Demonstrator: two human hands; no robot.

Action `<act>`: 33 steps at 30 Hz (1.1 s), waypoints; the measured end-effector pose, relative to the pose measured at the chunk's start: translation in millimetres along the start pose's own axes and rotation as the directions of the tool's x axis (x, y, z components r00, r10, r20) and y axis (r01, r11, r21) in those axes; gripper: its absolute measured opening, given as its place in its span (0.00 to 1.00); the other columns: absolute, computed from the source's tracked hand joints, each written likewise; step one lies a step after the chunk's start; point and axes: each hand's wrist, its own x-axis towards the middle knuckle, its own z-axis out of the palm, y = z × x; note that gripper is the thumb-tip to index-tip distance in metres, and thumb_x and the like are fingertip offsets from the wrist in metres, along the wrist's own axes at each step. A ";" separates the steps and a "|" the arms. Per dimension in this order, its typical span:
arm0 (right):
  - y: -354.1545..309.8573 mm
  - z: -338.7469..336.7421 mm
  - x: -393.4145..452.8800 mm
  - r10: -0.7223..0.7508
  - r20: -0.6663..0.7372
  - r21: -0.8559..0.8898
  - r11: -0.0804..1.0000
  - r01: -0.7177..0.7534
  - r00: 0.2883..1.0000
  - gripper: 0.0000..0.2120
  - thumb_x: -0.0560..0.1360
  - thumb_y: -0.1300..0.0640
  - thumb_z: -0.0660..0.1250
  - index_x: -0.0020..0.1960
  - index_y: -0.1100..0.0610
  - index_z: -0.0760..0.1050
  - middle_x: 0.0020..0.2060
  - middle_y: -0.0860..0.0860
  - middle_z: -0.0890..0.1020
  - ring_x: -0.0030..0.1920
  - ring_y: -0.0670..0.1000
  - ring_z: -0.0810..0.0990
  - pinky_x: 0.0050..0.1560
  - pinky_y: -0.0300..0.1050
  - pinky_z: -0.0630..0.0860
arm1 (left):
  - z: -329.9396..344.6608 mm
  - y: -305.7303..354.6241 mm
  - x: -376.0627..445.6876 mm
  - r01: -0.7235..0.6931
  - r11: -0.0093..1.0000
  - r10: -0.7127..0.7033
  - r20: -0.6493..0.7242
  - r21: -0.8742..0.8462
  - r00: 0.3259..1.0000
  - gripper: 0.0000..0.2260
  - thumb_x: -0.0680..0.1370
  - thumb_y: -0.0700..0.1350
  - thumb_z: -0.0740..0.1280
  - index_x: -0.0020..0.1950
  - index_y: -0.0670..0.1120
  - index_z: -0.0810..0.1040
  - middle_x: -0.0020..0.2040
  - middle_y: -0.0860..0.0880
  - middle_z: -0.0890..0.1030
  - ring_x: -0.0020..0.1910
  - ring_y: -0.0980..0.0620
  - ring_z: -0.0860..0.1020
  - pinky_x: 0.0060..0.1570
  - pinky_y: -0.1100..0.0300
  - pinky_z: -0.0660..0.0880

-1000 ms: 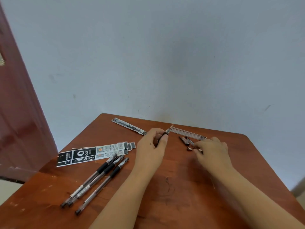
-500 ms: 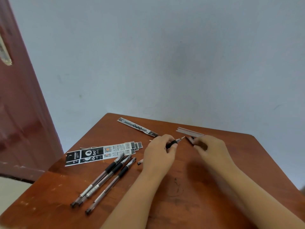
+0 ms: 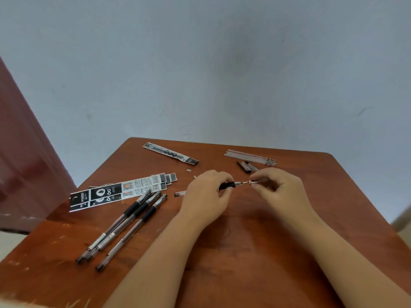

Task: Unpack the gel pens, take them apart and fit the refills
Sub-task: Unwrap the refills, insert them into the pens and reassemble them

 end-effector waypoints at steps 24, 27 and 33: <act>1.8 -5.1 -0.8 -0.052 0.178 0.043 0.998 0.045 0.983 0.13 0.71 0.62 0.66 0.42 0.43 0.72 0.38 0.38 0.76 0.39 0.36 0.76 0.41 0.23 0.70 | 3.9 -1.8 -1.9 -0.202 0.978 0.198 -0.061 -0.059 0.978 0.11 0.77 0.41 0.62 0.58 0.44 0.77 0.54 0.48 0.80 0.55 0.53 0.75 0.52 0.72 0.62; 2.5 -3.1 -0.7 -0.089 0.176 -0.004 0.996 0.091 0.980 0.11 0.72 0.62 0.65 0.40 0.45 0.73 0.33 0.39 0.75 0.39 0.33 0.74 0.38 0.24 0.69 | 4.0 -2.4 -2.4 -0.230 0.972 0.225 -0.090 -0.050 0.970 0.11 0.76 0.43 0.63 0.56 0.44 0.79 0.52 0.47 0.81 0.53 0.55 0.76 0.51 0.73 0.62; 5.3 -4.5 2.1 -0.044 0.246 -0.027 0.998 0.052 0.968 0.16 0.76 0.50 0.57 0.29 0.49 0.67 0.26 0.45 0.70 0.31 0.41 0.72 0.33 0.33 0.67 | 3.8 -1.9 -2.3 -0.248 0.967 0.244 -0.076 -0.049 0.967 0.10 0.71 0.40 0.65 0.50 0.42 0.81 0.44 0.46 0.83 0.47 0.57 0.75 0.52 0.72 0.64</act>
